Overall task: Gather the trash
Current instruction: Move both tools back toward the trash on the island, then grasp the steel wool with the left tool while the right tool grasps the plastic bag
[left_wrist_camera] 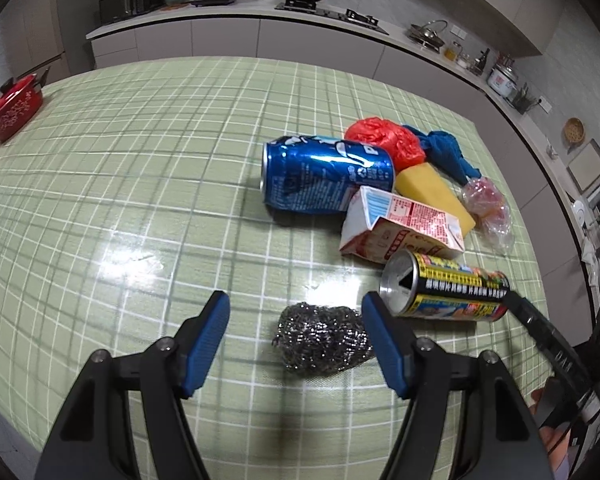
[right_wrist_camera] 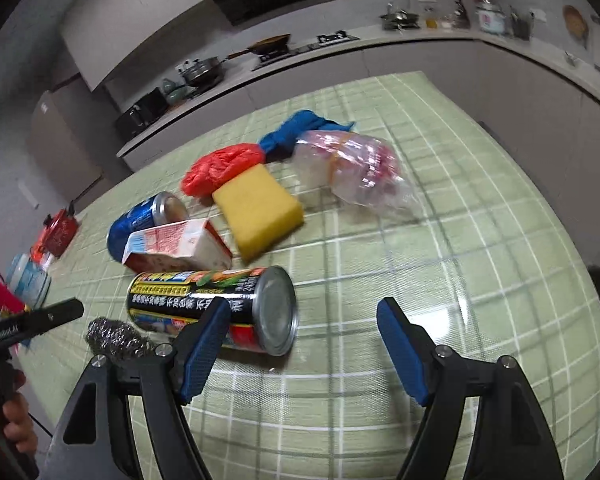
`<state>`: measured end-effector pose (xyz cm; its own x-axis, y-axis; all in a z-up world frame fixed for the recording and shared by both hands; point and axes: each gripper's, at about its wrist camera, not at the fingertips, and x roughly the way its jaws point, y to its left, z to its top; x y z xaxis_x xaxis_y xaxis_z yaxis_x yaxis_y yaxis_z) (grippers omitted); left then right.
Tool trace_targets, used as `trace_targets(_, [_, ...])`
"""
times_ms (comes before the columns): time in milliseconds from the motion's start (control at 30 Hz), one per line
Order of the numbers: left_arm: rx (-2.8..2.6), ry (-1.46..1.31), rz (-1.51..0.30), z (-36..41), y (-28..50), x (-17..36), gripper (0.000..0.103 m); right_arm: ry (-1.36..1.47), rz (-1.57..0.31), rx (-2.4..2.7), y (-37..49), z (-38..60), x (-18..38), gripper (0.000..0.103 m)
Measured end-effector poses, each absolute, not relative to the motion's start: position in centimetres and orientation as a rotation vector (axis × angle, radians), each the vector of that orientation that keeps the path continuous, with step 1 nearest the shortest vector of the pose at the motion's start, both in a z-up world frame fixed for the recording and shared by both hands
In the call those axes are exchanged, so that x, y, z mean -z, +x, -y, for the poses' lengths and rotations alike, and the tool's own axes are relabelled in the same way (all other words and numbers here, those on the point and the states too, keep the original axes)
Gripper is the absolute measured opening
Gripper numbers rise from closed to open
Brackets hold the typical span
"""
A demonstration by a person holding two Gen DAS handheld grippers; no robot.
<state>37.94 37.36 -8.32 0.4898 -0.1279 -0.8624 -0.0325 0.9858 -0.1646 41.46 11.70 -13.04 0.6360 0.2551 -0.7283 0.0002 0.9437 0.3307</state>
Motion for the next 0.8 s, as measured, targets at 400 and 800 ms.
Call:
trace_targets(400, [0.075, -0.181, -1.111, -35.3, 37.3, 10.0, 0.07, 0.357, -0.828, -0.164, 44.2, -9.1, 11.2, 0.077])
trace_targets(800, [0.031, -0.167, -1.105, -34.9, 37.2, 12.5, 0.07, 0.368, -0.859, -0.2, 44.8, -8.6, 12.5, 0.077])
